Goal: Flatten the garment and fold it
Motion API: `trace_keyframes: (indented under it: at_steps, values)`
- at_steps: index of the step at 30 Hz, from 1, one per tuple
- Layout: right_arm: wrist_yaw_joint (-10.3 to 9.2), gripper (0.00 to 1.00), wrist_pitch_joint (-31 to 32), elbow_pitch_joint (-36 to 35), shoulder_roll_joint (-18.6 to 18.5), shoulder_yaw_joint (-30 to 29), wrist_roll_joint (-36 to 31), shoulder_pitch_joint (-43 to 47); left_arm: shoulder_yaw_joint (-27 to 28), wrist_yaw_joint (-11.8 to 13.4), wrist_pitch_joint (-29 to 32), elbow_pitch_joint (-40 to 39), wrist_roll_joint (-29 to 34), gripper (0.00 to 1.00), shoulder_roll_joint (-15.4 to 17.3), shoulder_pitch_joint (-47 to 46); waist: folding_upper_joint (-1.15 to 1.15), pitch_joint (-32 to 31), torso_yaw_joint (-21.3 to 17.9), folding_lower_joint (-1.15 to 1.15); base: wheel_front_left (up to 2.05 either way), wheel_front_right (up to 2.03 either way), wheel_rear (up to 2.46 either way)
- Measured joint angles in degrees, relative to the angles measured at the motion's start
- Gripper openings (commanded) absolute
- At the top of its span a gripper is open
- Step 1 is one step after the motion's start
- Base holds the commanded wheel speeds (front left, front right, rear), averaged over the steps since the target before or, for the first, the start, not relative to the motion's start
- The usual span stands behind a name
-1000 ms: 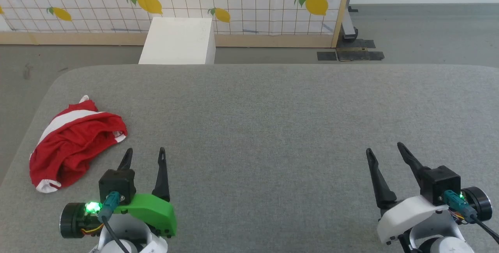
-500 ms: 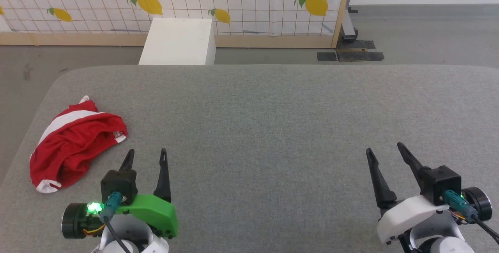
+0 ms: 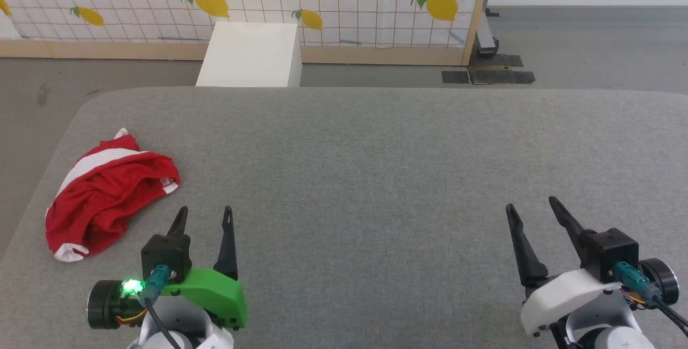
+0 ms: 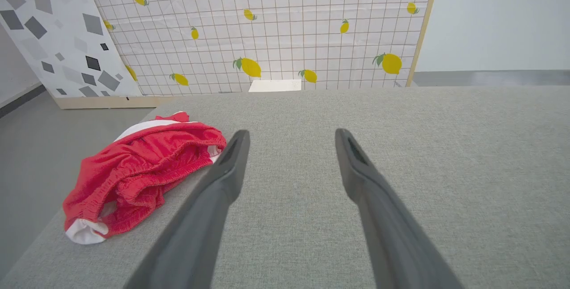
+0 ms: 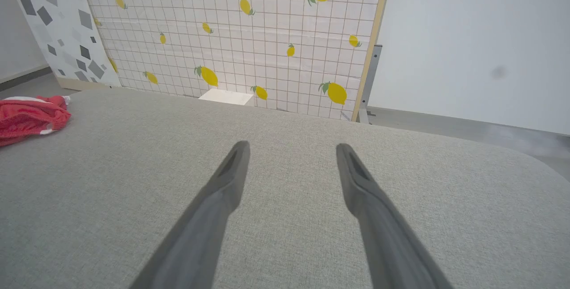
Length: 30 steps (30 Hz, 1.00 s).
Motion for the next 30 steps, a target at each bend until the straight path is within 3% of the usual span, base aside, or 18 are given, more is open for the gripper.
trace_keyframes:
  at_steps: [12, 30]
  values:
    - [0.0, 1.0, -0.26, -0.09, 0.07, 1.26, 1.32, 0.08, -0.35, 0.73, 0.35, 0.23, -0.11, 1.0, 0.93, -0.01, 0.0, 0.14, 2.7, 0.0, 0.0, 0.0, 0.0]
    - [0.0, 1.0, -0.86, -0.1, 0.11, 3.44, 3.93, 0.43, -1.83, 1.4, 0.77, 1.05, -0.52, 1.0, 2.48, -0.36, 0.0, -0.48, 11.86, 0.0, 0.0, 0.0, 0.0]
